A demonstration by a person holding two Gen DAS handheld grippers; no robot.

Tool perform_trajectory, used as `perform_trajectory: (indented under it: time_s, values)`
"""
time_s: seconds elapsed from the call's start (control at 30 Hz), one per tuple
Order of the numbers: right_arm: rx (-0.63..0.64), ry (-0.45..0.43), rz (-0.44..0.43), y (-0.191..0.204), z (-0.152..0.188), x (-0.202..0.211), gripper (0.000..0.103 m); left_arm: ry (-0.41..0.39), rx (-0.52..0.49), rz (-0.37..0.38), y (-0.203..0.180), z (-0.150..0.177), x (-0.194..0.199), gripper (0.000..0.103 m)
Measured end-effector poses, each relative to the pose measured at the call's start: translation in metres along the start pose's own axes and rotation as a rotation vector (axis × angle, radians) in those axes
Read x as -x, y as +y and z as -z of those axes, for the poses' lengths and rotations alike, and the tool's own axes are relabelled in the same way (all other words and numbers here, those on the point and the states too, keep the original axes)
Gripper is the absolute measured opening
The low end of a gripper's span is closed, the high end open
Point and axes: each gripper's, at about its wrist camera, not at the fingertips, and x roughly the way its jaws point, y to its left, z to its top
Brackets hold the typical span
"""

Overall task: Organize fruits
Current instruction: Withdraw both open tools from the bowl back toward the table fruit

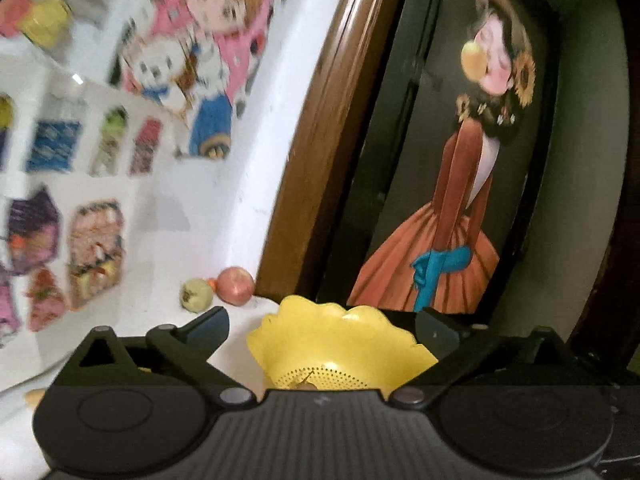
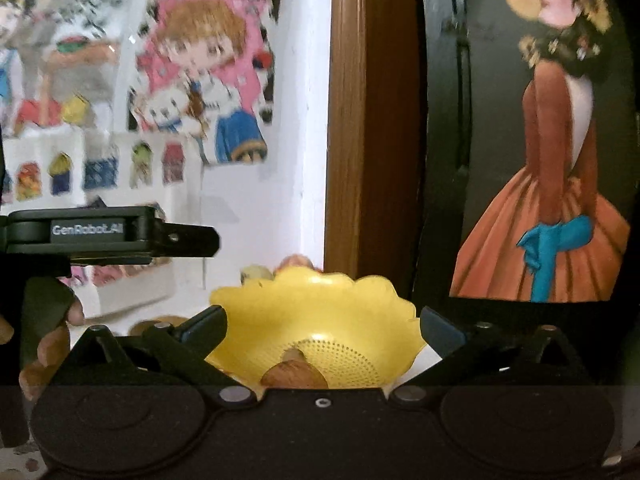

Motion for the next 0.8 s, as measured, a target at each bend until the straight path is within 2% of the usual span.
perform_trajectory:
  time_s: [0.2,0.43,0.63,0.8]
  values:
    - [-0.003,-0.097,0.01,0.028,0.002,0.062,0.102,-0.054,-0.027,0.004,-0.007,-0.001,0.065,0.103]
    - [-0.015,-0.158,0.005,0.052,0.009,0.127,0.102,-0.106,-0.059,-0.002,-0.009,0.008,0.131,0.103]
    - [0.035,-0.172,0.044,0.075,0.018,0.17,0.102,-0.105,-0.126,0.0,-0.004,0.022,0.171,0.103]
    - [0.02,-0.177,0.075,0.091,0.029,0.199,0.102,-0.104,-0.144,0.0,0.005,0.035,0.2,0.103]
